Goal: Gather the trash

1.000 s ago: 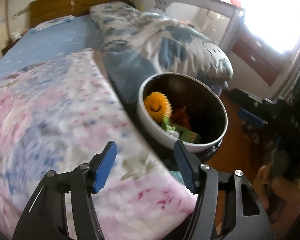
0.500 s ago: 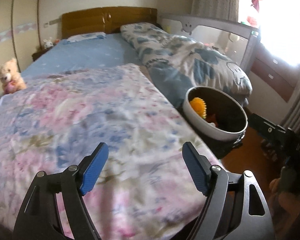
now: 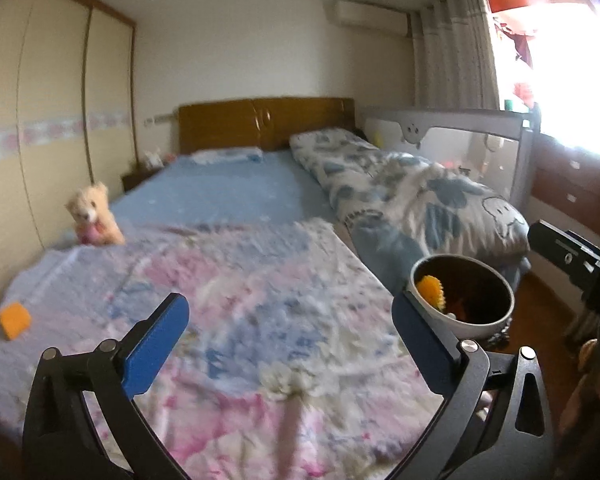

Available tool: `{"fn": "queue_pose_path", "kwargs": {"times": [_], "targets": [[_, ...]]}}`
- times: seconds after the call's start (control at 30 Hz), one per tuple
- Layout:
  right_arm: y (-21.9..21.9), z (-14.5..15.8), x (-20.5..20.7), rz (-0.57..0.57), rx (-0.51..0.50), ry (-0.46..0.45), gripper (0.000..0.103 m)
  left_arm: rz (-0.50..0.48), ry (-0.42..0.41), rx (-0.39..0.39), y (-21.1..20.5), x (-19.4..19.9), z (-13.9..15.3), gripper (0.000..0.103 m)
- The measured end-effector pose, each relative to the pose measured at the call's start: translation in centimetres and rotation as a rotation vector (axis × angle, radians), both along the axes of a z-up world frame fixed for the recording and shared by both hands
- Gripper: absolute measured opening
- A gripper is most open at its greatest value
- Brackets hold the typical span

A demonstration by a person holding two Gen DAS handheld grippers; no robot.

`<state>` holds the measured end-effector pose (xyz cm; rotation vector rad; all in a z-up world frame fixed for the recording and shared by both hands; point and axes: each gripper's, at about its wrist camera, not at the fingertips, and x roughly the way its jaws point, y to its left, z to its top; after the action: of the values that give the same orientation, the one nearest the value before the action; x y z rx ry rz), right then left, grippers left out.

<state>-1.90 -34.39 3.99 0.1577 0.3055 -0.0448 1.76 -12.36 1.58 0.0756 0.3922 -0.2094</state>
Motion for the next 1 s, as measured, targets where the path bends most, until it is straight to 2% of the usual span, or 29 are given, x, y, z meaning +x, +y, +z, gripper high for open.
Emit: {"fn": "queue_pose_path", "kwargs": {"times": [0.13, 0.33, 0.47, 0.67, 1.0], "targets": [[0.2, -1.2, 0.3, 0.006, -0.01, 0.013, 0.103, 0.038, -0.035, 0.055, -0.2, -0.6, -0.6, 0.103], [-0.1, -3.3, 0.8, 0.015, 0.028, 0.037, 0.103, 0.063, -0.002, 0.08, -0.4, -0.5, -1.8, 0.103], [0.3, -3.9, 0.6, 0.019, 0.002, 0.032, 0.103, 0.077, 0.002, 0.094, -0.4, -0.4, -2.1, 0.103], [1.0, -3.9, 0.4, 0.036, -0.029, 0.012, 0.103, 0.093, 0.011, 0.097, -0.3, -0.4, -2.4, 0.103], [1.2, -4.2, 0.8, 0.054, -0.023, 0.021, 0.103, 0.095, 0.012, 0.087, 0.0, -0.2, -2.4, 0.103]]}}
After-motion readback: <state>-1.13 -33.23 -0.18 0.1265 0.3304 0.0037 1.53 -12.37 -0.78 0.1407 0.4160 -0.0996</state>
